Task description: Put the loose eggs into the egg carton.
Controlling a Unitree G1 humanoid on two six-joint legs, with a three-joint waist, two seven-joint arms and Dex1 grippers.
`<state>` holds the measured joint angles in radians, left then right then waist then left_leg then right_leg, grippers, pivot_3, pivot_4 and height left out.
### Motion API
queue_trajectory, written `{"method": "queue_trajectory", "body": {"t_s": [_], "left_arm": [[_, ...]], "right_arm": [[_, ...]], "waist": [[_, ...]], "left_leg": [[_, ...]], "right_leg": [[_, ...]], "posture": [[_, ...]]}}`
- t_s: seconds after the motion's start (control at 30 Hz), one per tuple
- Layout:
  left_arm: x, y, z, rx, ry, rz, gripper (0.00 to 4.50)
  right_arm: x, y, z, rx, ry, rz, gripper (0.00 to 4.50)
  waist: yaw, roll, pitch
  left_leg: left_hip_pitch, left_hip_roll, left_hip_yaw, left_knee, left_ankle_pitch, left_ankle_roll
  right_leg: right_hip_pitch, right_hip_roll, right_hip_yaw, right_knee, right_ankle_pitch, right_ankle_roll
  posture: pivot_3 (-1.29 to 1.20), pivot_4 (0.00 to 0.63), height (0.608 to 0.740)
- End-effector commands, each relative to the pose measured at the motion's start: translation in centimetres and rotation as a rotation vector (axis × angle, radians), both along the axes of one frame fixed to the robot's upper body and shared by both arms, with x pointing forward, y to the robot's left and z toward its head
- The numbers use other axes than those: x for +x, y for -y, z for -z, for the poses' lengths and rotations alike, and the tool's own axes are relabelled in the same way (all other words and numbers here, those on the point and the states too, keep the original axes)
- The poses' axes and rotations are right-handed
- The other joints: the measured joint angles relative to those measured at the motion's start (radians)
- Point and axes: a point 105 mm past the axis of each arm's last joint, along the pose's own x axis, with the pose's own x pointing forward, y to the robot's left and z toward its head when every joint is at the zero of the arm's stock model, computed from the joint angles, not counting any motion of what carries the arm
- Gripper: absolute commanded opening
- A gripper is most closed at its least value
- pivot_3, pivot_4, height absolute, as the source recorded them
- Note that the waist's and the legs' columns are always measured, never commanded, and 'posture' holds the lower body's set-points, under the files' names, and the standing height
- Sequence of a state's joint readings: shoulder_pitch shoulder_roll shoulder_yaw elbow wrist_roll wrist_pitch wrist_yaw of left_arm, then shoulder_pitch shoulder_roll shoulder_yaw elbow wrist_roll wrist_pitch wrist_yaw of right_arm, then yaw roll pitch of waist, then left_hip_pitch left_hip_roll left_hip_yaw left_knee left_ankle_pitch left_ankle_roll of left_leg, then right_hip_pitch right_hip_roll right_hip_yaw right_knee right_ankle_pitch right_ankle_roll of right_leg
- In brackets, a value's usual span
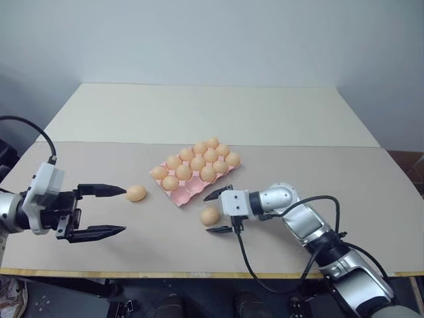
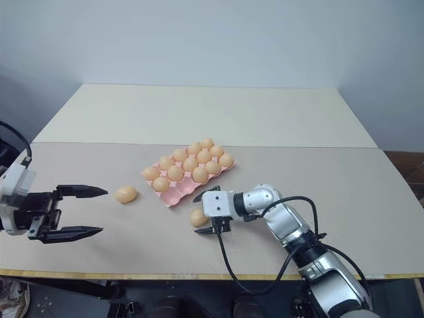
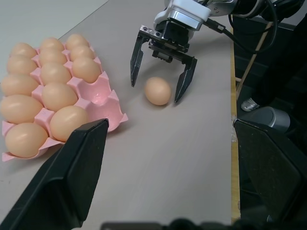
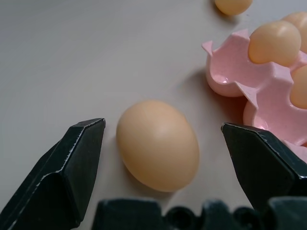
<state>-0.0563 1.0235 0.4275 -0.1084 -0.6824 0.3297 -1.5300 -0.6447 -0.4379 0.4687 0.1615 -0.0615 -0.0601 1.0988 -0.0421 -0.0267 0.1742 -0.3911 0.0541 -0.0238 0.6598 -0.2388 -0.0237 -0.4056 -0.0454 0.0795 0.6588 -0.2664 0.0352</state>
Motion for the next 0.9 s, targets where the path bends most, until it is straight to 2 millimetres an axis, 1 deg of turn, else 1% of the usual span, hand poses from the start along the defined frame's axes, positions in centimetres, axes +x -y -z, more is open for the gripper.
{"method": "queue_trajectory", "body": {"t_s": [0.03,0.1,0.17,0.2,0.27,0.3,0.4,0.5,0.6,0.67,0.77,0.9], "left_arm": [[-0.3,0.0,-1.0,0.026,0.053,0.000,4.50],[-0.3,0.0,-1.0,0.027,0.053,-0.003,4.50],[-0.4,0.0,-1.0,0.028,0.053,-0.006,4.50],[-0.4,0.0,-1.0,0.028,0.054,-0.007,4.50],[-0.4,0.1,-1.0,0.028,0.054,-0.009,4.50],[-0.4,0.1,-1.0,0.028,0.054,-0.010,4.50],[-0.4,0.0,-1.2,0.020,0.061,-0.018,4.50],[0.2,0.0,-2.7,-0.088,0.093,-0.069,4.50],[0.6,0.0,-3.6,-0.152,0.112,-0.103,4.50],[0.8,0.0,-3.8,-0.171,0.124,-0.123,4.50],[0.8,0.0,-3.8,-0.176,0.125,-0.132,4.50],[0.8,-0.1,-3.7,-0.170,0.121,-0.133,4.50]], "right_arm": [[-0.1,-1.1,-0.4,0.013,0.031,-0.042,4.32],[-0.1,-1.2,-0.2,0.009,0.029,-0.047,3.91],[-0.2,-1.1,0.0,-0.002,0.020,-0.058,3.24],[-0.4,-1.0,0.0,-0.003,0.016,-0.063,2.83],[-0.5,-0.9,-0.1,0.001,0.010,-0.068,2.22],[-0.6,-0.9,-0.2,0.008,0.013,-0.068,2.15],[-0.8,-0.9,-1.5,0.050,0.016,-0.075,2.14],[-0.6,-1.8,-4.1,0.154,0.033,-0.057,2.14],[0.3,-2.6,-5.5,0.215,0.066,-0.007,2.14],[1.6,-3.3,-5.9,0.249,0.104,0.063,2.14],[3.4,-4.1,-6.0,0.268,0.155,0.162,2.14],[5.0,-4.7,-5.8,0.264,0.187,0.242,2.14]], "waist": [[-0.002,0.000,0.000],[-0.003,0.000,0.000],[-0.003,0.000,0.000],[-0.003,0.000,0.000],[-0.003,0.000,0.000],[-0.003,0.000,0.000],[-0.003,0.000,0.000],[-0.003,0.000,0.000],[-0.005,0.000,0.000],[-0.006,0.000,0.000],[-0.007,0.000,0.000],[-0.004,0.000,0.000]], "left_leg": [[0.000,0.000,0.000,0.000,0.000,0.000],[0.001,0.000,0.000,0.000,0.000,0.000],[0.001,0.000,0.000,0.000,0.000,0.000],[0.001,0.000,0.000,0.000,0.000,0.000],[0.001,0.000,0.000,0.000,0.000,0.000],[0.001,0.000,0.000,0.000,0.000,0.000],[0.001,0.000,0.000,0.000,0.000,0.000],[0.001,0.000,0.000,0.000,0.000,0.000],[0.001,0.000,-0.001,0.000,0.000,0.000],[0.001,0.000,0.000,0.000,0.000,0.000],[0.001,0.000,-0.001,0.000,0.000,0.000],[0.001,0.000,0.000,0.000,0.000,0.000]], "right_leg": [[0.000,0.000,0.000,0.000,0.000,0.000],[0.000,0.000,0.000,0.001,0.000,0.000],[0.000,0.000,0.000,0.001,0.000,-0.001],[0.000,0.000,0.000,0.001,0.000,-0.001],[0.000,0.000,0.000,0.001,0.000,-0.001],[0.000,0.000,0.000,0.001,0.000,-0.001],[0.000,0.000,0.000,0.001,0.000,-0.001],[0.000,0.000,0.000,0.002,0.000,-0.001],[0.000,0.001,0.000,0.003,0.000,-0.001],[0.000,0.001,0.000,0.003,0.000,-0.001],[0.000,0.001,0.000,0.003,-0.001,-0.001],[0.000,0.000,0.000,0.003,-0.001,-0.001]], "posture": [[0.00,0.150,0.740],[0.00,0.150,0.740],[0.00,0.150,0.740],[0.00,0.150,0.740],[0.00,0.150,0.740],[0.00,0.150,0.740],[0.00,0.150,0.740],[0.00,0.150,0.740],[0.00,0.150,0.740],[0.00,0.150,0.740],[0.00,0.150,0.740],[0.00,0.150,0.740]]}}
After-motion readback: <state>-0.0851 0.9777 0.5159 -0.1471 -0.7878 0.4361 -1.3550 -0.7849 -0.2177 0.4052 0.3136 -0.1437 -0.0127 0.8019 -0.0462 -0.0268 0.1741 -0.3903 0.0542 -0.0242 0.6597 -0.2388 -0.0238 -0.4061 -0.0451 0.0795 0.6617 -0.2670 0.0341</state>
